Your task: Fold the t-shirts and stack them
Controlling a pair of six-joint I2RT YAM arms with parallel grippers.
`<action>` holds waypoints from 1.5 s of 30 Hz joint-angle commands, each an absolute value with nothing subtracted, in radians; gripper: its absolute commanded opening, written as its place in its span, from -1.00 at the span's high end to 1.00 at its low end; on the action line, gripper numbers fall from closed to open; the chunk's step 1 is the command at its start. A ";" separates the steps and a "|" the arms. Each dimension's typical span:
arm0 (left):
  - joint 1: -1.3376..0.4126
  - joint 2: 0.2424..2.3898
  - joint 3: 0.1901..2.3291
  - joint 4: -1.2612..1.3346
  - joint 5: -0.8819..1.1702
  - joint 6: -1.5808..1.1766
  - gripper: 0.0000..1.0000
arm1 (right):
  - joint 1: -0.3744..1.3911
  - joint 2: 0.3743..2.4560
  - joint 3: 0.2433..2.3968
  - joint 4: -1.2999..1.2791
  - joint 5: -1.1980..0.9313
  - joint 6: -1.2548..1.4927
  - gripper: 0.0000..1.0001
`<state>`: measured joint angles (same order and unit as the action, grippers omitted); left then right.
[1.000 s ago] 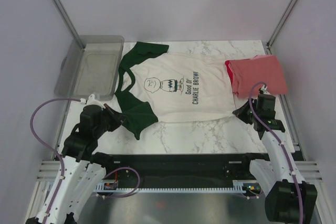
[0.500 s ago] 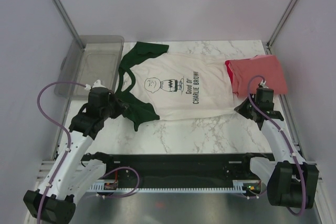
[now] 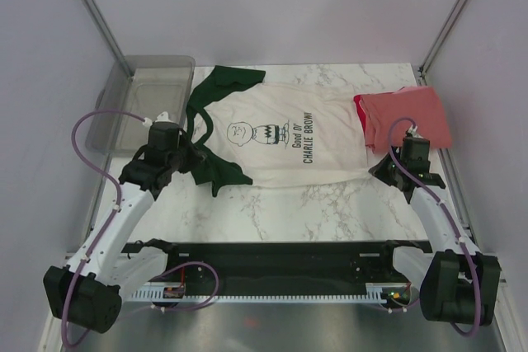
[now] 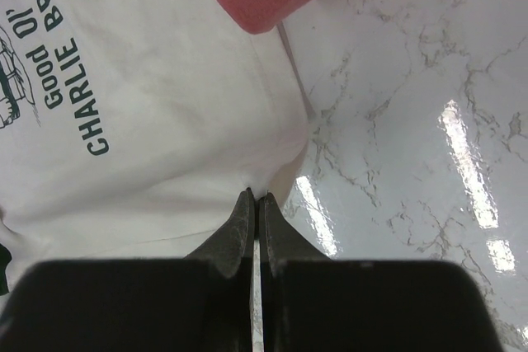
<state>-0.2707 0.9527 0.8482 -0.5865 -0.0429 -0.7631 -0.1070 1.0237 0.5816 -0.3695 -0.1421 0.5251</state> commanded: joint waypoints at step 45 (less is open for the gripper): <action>-0.284 0.731 0.811 -0.917 -0.179 -0.951 0.96 | -0.006 1.064 0.650 -0.453 -0.040 0.569 1.00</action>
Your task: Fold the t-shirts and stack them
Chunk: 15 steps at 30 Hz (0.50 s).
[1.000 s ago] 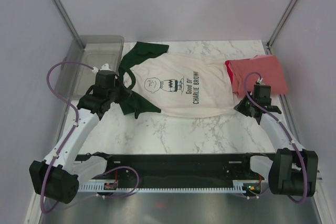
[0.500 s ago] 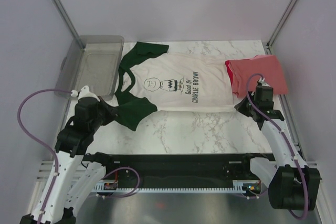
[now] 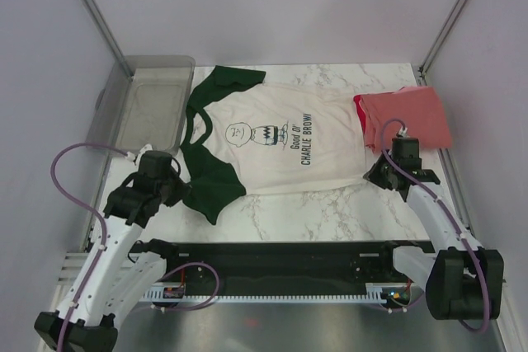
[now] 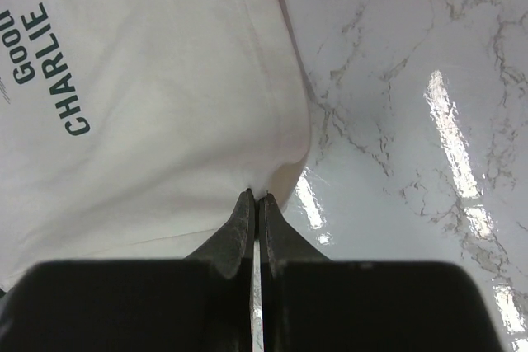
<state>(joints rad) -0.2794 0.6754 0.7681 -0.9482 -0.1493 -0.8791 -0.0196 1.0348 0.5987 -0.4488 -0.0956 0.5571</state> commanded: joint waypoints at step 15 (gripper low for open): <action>-0.281 1.107 1.103 -0.888 -0.328 -1.015 0.96 | 0.052 1.308 0.825 -0.420 0.178 0.561 1.00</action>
<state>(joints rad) -0.2790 1.0710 1.0225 -0.9165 -0.2409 -0.9627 0.0505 1.2789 0.7616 -0.4488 0.0872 0.5575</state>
